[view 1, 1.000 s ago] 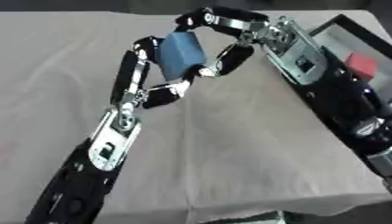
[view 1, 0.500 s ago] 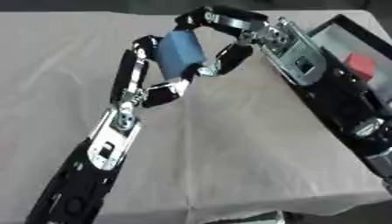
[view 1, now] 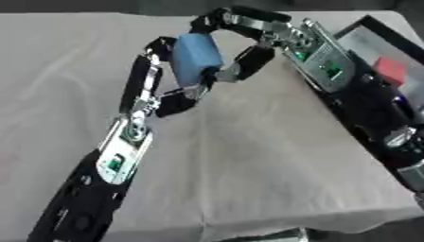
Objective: Pick up the objects with one hand, pass them to the other hand, and then place them into the box on the other side of the table.
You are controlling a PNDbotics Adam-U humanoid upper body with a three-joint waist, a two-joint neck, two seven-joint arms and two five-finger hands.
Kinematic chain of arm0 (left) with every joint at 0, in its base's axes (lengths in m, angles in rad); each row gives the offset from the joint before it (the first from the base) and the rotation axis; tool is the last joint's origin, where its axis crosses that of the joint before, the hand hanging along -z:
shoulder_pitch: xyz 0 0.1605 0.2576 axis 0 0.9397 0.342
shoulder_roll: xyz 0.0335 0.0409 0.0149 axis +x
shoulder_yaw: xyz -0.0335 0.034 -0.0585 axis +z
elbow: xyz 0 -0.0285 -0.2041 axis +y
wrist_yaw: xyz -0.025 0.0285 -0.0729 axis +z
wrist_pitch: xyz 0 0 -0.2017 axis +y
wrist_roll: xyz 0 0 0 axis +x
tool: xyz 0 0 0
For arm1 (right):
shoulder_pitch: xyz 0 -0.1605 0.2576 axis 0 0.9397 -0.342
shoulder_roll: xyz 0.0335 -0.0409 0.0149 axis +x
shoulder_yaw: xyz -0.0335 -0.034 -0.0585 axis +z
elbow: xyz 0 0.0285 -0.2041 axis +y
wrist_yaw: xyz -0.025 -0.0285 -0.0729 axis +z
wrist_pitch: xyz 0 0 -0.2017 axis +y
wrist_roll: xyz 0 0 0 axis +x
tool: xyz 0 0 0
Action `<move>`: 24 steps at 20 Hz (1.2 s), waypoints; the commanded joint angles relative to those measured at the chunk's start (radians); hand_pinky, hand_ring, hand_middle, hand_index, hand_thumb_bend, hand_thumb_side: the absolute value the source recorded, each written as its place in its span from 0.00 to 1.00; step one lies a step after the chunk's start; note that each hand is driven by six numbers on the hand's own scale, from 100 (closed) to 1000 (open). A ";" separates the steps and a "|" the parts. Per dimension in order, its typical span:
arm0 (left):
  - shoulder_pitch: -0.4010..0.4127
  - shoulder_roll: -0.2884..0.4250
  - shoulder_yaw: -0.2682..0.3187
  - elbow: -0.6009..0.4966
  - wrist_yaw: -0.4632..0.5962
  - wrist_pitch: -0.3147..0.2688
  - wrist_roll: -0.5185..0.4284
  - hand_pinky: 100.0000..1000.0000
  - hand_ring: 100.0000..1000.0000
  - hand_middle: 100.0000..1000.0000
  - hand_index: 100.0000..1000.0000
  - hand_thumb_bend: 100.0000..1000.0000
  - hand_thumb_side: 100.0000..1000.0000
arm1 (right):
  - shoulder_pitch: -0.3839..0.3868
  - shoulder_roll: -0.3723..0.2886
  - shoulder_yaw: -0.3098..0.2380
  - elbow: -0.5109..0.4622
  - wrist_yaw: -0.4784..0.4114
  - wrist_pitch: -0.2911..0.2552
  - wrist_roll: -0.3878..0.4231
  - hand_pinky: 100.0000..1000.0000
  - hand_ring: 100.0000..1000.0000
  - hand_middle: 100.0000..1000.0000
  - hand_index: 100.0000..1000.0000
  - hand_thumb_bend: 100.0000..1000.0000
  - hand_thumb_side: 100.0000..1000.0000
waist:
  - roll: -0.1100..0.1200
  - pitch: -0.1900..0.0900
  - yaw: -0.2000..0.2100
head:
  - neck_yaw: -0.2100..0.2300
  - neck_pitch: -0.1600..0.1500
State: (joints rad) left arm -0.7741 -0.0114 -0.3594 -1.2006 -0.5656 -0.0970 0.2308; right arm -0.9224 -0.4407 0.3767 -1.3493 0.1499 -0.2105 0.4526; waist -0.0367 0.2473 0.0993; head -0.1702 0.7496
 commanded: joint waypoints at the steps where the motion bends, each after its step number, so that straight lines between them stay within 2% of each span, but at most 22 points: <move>1: -0.011 -0.022 -0.016 0.000 -0.027 0.003 -0.012 0.74 0.64 0.69 0.87 0.69 0.48 | -0.030 -0.020 -0.029 -0.023 -0.018 0.008 -0.012 0.93 0.97 0.54 0.66 0.12 0.05 | 0.003 -0.019 -0.002 | 0.003 -0.010; 9: -0.008 -0.015 -0.006 0.013 -0.037 0.033 -0.008 0.74 0.64 0.69 0.87 0.71 0.51 | -0.032 -0.040 -0.047 -0.045 -0.059 0.036 -0.029 0.93 0.97 0.54 0.66 0.11 0.01 | 0.007 -0.024 -0.010 | 0.006 -0.011; 13: -0.007 -0.014 -0.003 0.013 -0.028 0.033 -0.004 0.74 0.64 0.68 0.88 0.79 0.58 | -0.029 -0.047 -0.054 -0.051 -0.071 0.052 -0.032 0.94 0.97 0.54 0.66 0.11 0.01 | 0.009 -0.025 -0.013 | 0.007 -0.013; 16: -0.005 -0.013 -0.005 0.012 -0.033 0.028 -0.005 0.76 0.65 0.68 0.88 0.82 0.57 | -0.027 -0.049 -0.056 -0.048 -0.068 0.057 -0.031 0.94 0.97 0.54 0.66 0.12 0.01 | 0.011 -0.024 -0.014 | 0.006 -0.011; 17: -0.005 -0.012 -0.005 0.011 -0.037 0.025 -0.008 0.76 0.66 0.69 0.89 0.79 0.53 | -0.027 -0.050 -0.057 -0.046 -0.066 0.058 -0.031 0.94 0.97 0.54 0.66 0.12 0.01 | 0.011 -0.023 -0.014 | 0.006 -0.010; 19: -0.005 -0.011 -0.006 0.008 -0.048 0.013 -0.016 0.76 0.66 0.69 0.89 0.68 0.39 | -0.026 -0.051 -0.059 -0.043 -0.065 0.060 -0.031 0.94 0.97 0.54 0.66 0.11 0.01 | 0.010 -0.023 -0.014 | 0.005 -0.009; 21: -0.004 -0.011 -0.006 0.006 -0.059 -0.003 -0.030 0.77 0.67 0.69 0.89 0.61 0.28 | -0.025 -0.052 -0.060 -0.041 -0.065 0.062 -0.031 0.94 0.98 0.54 0.66 0.11 0.01 | 0.010 -0.023 -0.014 | 0.005 -0.009; 23: -0.002 -0.011 -0.006 0.006 -0.070 -0.019 -0.048 0.77 0.67 0.69 0.89 0.60 0.16 | -0.024 -0.052 -0.062 -0.039 -0.065 0.064 -0.030 0.94 0.98 0.54 0.66 0.11 0.01 | 0.010 -0.022 -0.013 | 0.005 -0.009; 24: 0.000 -0.011 -0.006 0.007 -0.075 -0.024 -0.055 0.77 0.67 0.69 0.89 0.61 0.15 | -0.024 -0.052 -0.063 -0.038 -0.066 0.066 -0.031 0.94 0.98 0.54 0.66 0.11 0.01 | 0.010 -0.022 -0.013 | 0.005 -0.009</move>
State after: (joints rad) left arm -0.7704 -0.0160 -0.3564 -1.1865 -0.6265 -0.1080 0.1885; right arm -0.9225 -0.4541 0.3512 -1.3754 0.0875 -0.1526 0.4346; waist -0.0265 0.2469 0.0870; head -0.1658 0.7449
